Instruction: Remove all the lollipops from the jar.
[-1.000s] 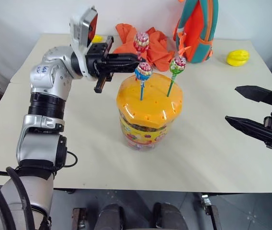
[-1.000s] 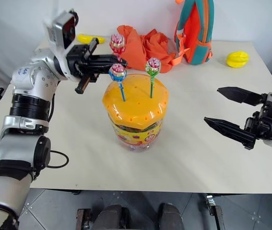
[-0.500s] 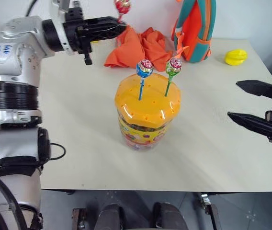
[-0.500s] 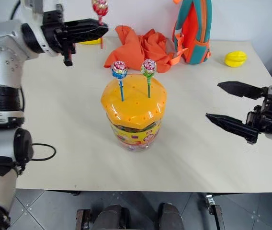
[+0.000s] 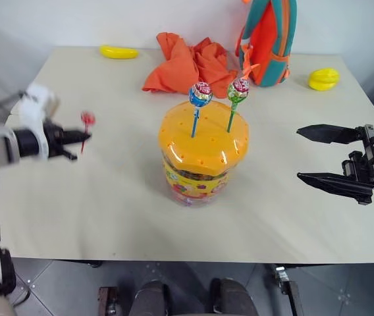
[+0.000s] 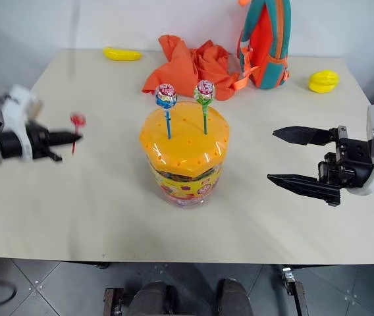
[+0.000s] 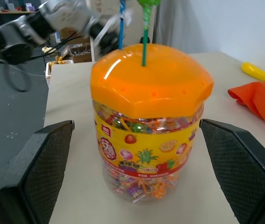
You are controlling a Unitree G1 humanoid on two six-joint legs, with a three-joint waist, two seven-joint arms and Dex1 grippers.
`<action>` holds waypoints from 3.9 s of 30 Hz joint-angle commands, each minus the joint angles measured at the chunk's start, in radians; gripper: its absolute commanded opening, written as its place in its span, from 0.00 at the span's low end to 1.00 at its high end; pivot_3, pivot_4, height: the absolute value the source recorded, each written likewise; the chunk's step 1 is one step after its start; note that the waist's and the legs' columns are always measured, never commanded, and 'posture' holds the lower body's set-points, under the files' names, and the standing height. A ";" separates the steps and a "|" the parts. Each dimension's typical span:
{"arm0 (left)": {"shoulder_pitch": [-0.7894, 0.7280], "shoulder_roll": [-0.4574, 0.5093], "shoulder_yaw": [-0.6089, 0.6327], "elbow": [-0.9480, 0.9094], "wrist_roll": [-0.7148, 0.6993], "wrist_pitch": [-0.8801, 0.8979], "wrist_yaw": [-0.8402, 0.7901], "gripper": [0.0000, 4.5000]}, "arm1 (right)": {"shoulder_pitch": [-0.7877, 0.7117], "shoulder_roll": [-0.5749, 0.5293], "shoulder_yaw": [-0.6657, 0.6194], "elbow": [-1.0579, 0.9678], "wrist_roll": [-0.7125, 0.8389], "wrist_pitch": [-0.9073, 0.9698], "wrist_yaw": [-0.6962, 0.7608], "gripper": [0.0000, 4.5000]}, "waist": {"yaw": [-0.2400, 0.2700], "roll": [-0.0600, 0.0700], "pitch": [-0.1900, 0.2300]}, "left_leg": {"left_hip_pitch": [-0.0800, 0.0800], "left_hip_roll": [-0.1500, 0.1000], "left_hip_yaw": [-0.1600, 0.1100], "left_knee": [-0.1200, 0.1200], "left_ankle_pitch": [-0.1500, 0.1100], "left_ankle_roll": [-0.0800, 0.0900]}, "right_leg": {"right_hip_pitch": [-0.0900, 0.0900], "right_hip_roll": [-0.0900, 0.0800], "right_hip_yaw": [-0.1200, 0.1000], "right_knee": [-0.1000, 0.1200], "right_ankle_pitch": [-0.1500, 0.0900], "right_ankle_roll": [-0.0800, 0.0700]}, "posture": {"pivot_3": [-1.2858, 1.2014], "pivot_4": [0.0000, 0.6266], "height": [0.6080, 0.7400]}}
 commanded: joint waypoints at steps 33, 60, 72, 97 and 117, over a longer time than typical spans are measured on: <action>-0.328 0.019 0.013 -0.072 -0.218 -0.228 -0.253 0.99 | -0.130 -0.024 -0.014 0.066 -0.052 -0.038 0.013 1.00 | 0.000 -0.001 -0.001 | -0.001 0.000 0.003 0.001 0.000 -0.001 | -0.001 0.000 0.002 0.001 0.000 0.000 | 0.52 0.24 1.00; -0.533 -0.405 -0.261 0.193 -0.212 -0.663 -0.749 0.52 | 0.076 -0.011 -0.208 -0.126 0.038 0.017 -0.105 1.00 | 0.001 -0.001 -0.001 | -0.002 0.000 0.001 0.007 -0.002 0.002 | 0.000 0.000 0.000 0.001 0.000 0.000 | 0.52 0.24 1.00; -0.643 -0.463 -0.162 0.221 -0.252 -0.636 -0.621 0.01 | 0.047 -0.013 -0.172 -0.084 0.018 -0.012 -0.101 1.00 | 0.002 -0.001 -0.001 | -0.003 0.000 0.000 0.009 -0.002 0.003 | 0.001 0.000 -0.001 0.001 0.000 0.000 | 0.52 0.24 1.00; -0.318 0.214 -0.396 0.020 0.057 0.141 -0.120 0.01 | -0.157 0.009 0.019 0.108 -0.073 -0.079 0.009 1.00 | 0.003 -0.001 -0.001 | -0.003 0.000 0.001 0.008 -0.003 0.002 | 0.000 0.000 0.000 0.001 0.000 0.000 | 0.52 0.24 1.00; -0.304 0.243 -0.360 -0.051 -0.029 0.270 -0.124 0.92 | -0.184 0.012 0.043 0.130 -0.136 -0.104 -0.005 1.00 | 0.002 -0.001 -0.001 | -0.003 0.000 0.002 0.007 -0.003 0.001 | -0.002 0.000 0.001 0.001 0.000 0.000 | 0.52 0.24 1.00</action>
